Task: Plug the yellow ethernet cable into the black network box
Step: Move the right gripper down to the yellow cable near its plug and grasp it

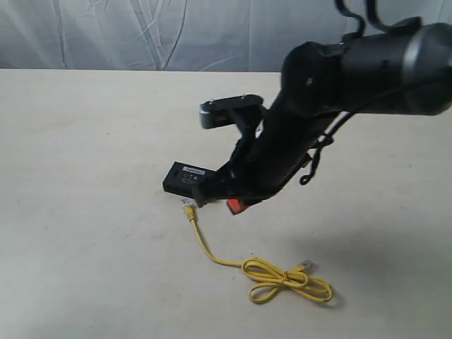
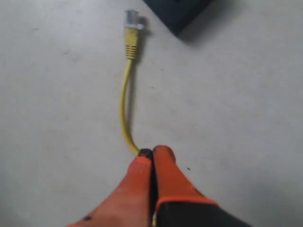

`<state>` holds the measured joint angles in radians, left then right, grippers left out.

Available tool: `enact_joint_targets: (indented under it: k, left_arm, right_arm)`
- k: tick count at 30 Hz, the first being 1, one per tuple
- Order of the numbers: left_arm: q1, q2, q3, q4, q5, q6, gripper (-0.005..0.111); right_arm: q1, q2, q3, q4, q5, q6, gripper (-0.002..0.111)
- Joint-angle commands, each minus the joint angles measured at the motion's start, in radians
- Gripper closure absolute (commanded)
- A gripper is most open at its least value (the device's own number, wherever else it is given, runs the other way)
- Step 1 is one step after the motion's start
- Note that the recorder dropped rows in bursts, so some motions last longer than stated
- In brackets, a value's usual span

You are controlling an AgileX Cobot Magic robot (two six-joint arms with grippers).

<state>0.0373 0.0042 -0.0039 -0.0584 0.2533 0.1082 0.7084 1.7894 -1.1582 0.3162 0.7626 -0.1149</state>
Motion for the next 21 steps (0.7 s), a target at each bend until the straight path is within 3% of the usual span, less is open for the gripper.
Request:
enact_joint_targets:
  k: [1, 8, 21]
  left_arm:
    - [0.001, -0.004, 0.004, -0.007, -0.013, 0.000, 0.107]
    - [0.001, -0.004, 0.004, -0.007, -0.013, 0.000, 0.107]
    - [0.001, -0.004, 0.004, -0.007, -0.013, 0.000, 0.107]
  right_arm:
    - [0.075, 0.090, -0.097, -0.050, 0.050, 0.043, 0.109]
    - [0.120, 0.245, -0.244, -0.157, 0.081, 0.226, 0.109]
    - [0.143, 0.311, -0.322, -0.238, 0.097, 0.354, 0.109]
